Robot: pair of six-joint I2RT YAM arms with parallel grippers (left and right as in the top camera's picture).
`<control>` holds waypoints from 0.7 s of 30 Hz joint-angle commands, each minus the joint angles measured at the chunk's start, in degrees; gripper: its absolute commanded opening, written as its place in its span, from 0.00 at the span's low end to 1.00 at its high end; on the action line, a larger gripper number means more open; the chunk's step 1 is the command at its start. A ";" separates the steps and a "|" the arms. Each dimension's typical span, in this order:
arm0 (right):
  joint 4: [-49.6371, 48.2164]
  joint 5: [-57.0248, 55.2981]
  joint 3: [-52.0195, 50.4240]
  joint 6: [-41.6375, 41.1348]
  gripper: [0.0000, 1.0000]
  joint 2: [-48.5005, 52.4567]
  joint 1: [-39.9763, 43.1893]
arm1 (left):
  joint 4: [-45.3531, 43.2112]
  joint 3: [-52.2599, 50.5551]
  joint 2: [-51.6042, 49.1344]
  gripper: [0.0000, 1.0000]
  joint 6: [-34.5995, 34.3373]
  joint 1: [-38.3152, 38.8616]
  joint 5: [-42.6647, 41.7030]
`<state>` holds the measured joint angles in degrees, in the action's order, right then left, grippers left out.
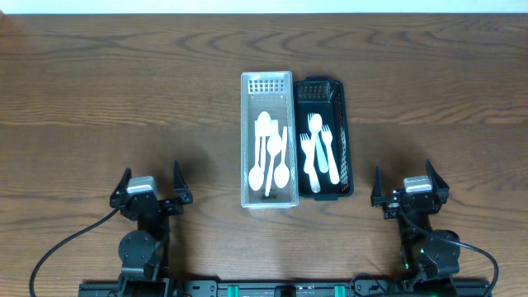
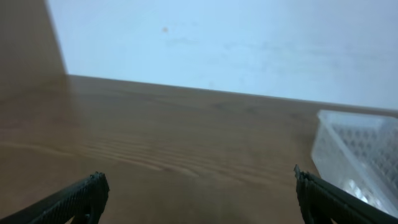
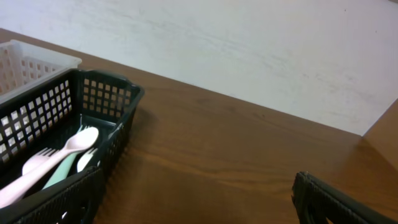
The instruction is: Pack container
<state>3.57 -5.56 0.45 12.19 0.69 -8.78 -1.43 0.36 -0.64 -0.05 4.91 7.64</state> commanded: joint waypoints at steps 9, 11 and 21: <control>0.22 0.48 -0.13 0.52 0.99 -0.35 0.61 | 5.64 -0.09 0.37 0.98 2.38 -0.35 -7.85; 0.22 0.48 -0.13 0.52 0.99 -0.35 0.61 | 5.64 -0.09 0.26 0.98 2.38 -0.35 -7.85; 0.22 0.48 -0.13 0.52 0.99 -0.35 0.61 | 5.64 -0.09 -0.76 0.98 2.38 -0.35 -7.85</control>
